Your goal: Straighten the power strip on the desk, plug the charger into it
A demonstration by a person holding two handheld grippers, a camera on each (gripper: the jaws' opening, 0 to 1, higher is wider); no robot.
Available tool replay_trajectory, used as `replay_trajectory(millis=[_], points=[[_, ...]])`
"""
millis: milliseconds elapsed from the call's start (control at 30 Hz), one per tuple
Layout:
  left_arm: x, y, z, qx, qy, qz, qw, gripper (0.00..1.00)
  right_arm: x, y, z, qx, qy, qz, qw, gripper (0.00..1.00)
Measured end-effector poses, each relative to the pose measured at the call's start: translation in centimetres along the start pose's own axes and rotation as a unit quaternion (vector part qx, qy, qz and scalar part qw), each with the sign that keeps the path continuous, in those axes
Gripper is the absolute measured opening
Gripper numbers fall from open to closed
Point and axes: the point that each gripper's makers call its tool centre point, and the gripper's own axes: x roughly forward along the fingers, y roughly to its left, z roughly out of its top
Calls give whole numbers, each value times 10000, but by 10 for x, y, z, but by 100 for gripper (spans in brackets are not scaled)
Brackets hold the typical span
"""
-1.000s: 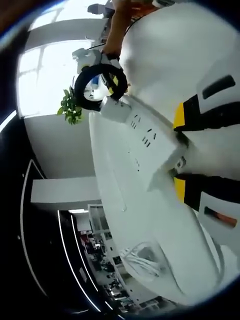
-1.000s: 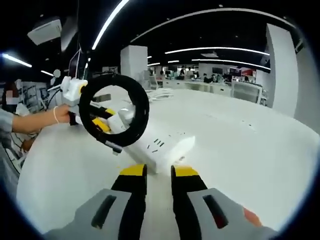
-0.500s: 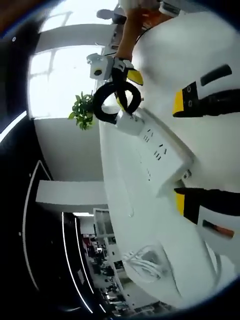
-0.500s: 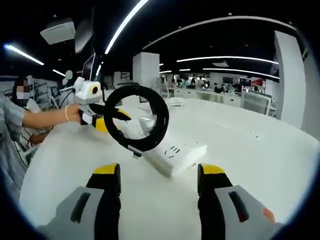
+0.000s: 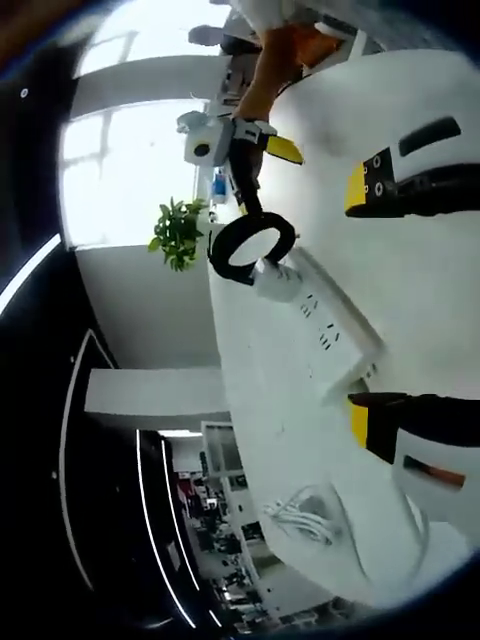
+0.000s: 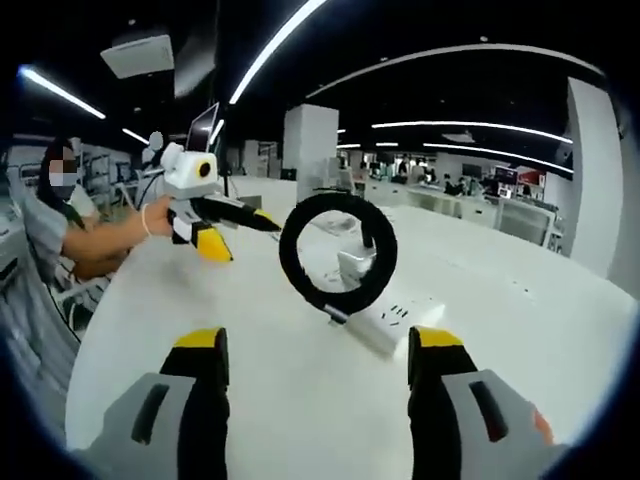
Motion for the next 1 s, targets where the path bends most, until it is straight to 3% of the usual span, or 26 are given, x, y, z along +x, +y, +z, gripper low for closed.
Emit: replay_trajectory(millis=[233, 367, 533, 700, 1000], points=[[-8, -12, -4, 148, 95, 110, 9998, 73, -10, -3, 4, -115, -76, -287, 9995, 74], [-13, -19, -3, 274, 91, 165, 9994, 77, -17, -6, 7, -72, -134, -458, 9988, 80], [-20, -24, 4, 206, -100, 189, 9996, 81, -28, -9, 12, 57, -257, -655, 9975, 88], [-28, -26, 7, 35, -289, 247, 9993, 81, -36, -4, 14, 198, -406, -691, 9966, 90], [-36, -33, -1, -141, -394, 305, 9987, 81, -39, 12, -3, 103, -115, -639, 9978, 97]])
